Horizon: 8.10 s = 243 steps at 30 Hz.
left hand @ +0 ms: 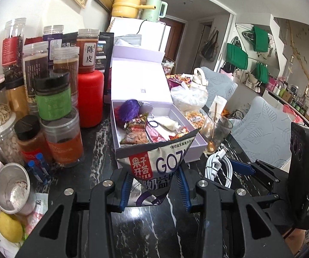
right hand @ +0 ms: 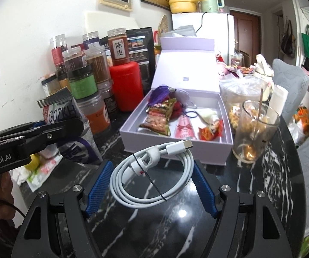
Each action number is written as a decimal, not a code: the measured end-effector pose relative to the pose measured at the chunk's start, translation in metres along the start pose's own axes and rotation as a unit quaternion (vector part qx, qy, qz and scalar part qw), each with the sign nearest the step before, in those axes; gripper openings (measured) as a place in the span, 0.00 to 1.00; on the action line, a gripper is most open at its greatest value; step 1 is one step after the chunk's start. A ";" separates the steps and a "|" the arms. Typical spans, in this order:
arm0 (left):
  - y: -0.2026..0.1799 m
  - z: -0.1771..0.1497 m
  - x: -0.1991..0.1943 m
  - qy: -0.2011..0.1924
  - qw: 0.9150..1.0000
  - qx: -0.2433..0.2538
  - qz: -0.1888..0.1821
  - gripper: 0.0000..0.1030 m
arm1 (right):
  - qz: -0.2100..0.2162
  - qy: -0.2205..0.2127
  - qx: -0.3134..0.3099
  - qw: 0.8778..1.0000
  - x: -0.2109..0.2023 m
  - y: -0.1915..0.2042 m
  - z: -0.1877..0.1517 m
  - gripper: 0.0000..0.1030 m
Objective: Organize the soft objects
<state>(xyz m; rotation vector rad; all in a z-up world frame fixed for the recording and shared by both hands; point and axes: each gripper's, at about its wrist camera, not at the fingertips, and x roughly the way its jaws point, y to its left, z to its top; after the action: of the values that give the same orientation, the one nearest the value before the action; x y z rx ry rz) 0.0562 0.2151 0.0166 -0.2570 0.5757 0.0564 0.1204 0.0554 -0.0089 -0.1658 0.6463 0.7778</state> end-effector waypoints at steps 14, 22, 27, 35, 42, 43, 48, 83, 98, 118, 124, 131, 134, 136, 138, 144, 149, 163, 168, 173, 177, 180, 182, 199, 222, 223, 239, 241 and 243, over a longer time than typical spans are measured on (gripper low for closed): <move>0.000 0.042 0.003 -0.040 0.999 0.013 -0.005 0.36 | -0.011 -0.031 -0.021 0.999 0.003 -0.006 0.047 0.73; -0.003 0.071 0.016 -0.060 0.998 0.021 -0.015 0.36 | -0.020 -0.046 -0.023 0.998 0.007 -0.021 0.072 0.73; -0.005 0.086 0.030 -0.065 0.997 0.025 -0.020 0.36 | -0.024 -0.051 -0.024 0.998 0.014 -0.033 0.086 0.73; -0.003 0.101 0.060 -0.060 0.998 0.028 -0.014 0.36 | -0.037 -0.052 -0.010 0.998 0.032 -0.051 0.096 0.73; 0.003 0.093 0.094 -0.028 0.999 0.018 -0.016 0.36 | -0.043 -0.030 -0.003 0.999 0.059 -0.061 0.090 0.73; 0.004 0.092 0.098 -0.023 0.999 0.017 -0.015 0.36 | -0.044 -0.024 -0.001 0.999 0.065 -0.062 0.088 0.73; 0.008 0.082 0.119 0.009 1.000 0.012 -0.007 0.36 | -0.049 -0.003 0.001 0.999 0.084 -0.066 0.078 0.73; 0.021 0.042 0.179 0.114 0.993 0.017 0.003 0.36 | -0.034 0.064 0.018 0.997 0.138 -0.072 0.042 0.59; 0.012 0.051 0.216 0.164 0.985 0.040 0.018 0.36 | -0.044 0.073 0.032 0.996 0.141 -0.083 0.043 0.59; 0.000 0.049 0.225 0.182 0.980 0.075 0.045 0.36 | -0.055 0.093 0.017 0.994 0.145 -0.086 0.047 0.59; -0.002 0.050 0.212 0.176 0.977 0.099 0.064 0.36 | -0.052 0.107 0.016 0.993 0.148 -0.086 0.050 0.59; -0.006 0.051 0.204 0.162 0.971 0.141 0.106 0.60 | -0.058 0.122 0.014 0.991 0.154 -0.085 0.052 0.62; -0.003 0.055 0.201 0.149 0.971 0.143 0.119 0.77 | -0.058 0.127 0.016 0.990 0.154 -0.085 0.052 0.62; 0.000 0.057 0.197 0.145 0.973 0.135 0.119 0.77 | -0.054 0.129 0.019 0.990 0.154 -0.085 0.053 0.64; 0.003 0.058 0.193 0.143 0.974 0.130 0.116 0.77 | -0.052 0.128 0.020 0.990 0.154 -0.084 0.053 0.67; 0.005 0.060 0.178 0.127 0.977 0.122 0.119 0.77 | -0.051 0.123 0.018 0.991 0.154 -0.077 0.057 0.69; 0.009 0.066 0.164 0.110 0.980 0.112 0.122 0.77 | -0.054 0.112 0.010 0.992 0.146 -0.069 0.064 0.69; 0.002 0.102 0.103 0.024 0.989 0.098 0.110 0.78 | -0.080 0.029 -0.006 0.996 0.085 -0.058 0.101 0.88; -0.004 0.110 0.080 -0.005 0.989 0.100 0.113 0.94 | -0.099 0.003 -0.016 0.995 0.060 -0.054 0.109 0.93; -0.012 0.114 0.057 -0.028 0.989 0.099 0.106 0.97 | -0.112 -0.019 -0.018 0.993 0.035 -0.052 0.112 0.98; -0.018 0.115 0.041 -0.041 0.989 0.098 0.099 0.97 | -0.123 -0.040 -0.020 0.991 0.014 -0.049 0.110 0.99; -0.023 0.115 0.029 -0.046 0.990 0.093 0.092 0.97 | -0.131 -0.050 -0.017 0.990 -0.003 -0.048 0.107 0.99; -0.025 0.115 0.021 -0.050 0.991 0.089 0.082 0.97 | -0.131 -0.053 -0.014 0.990 -0.012 -0.048 0.105 0.99; -0.050 0.078 -0.015 -0.044 0.992 0.090 0.071 0.97 | -0.175 -0.063 0.009 0.983 -0.077 -0.040 0.063 0.99; -0.067 0.038 -0.018 -0.015 0.994 0.087 0.063 0.97 | -0.180 -0.032 0.044 0.982 -0.095 -0.039 0.018 0.99; -0.067 0.038 -0.018 -0.014 0.994 0.086 0.062 0.97 | -0.179 -0.032 0.044 0.982 -0.096 -0.039 0.018 0.99; -0.065 0.035 -0.010 -0.002 0.995 0.083 0.060 0.97 | -0.181 -0.023 0.044 0.982 -0.091 -0.042 0.016 0.99; -0.065 0.035 -0.010 -0.002 0.995 0.083 0.059 0.97 | -0.180 -0.022 0.045 0.982 -0.091 -0.043 0.017 0.99; -0.065 0.035 -0.010 -0.002 0.995 0.083 0.059 0.97 | -0.180 -0.021 0.045 0.982 -0.090 -0.044 0.017 0.99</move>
<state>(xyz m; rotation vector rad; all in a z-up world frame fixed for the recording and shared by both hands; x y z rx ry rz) 0.0749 0.1611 0.0647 -0.0605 0.5884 0.1234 0.1112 -0.0236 0.0545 -0.1774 0.5890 0.4016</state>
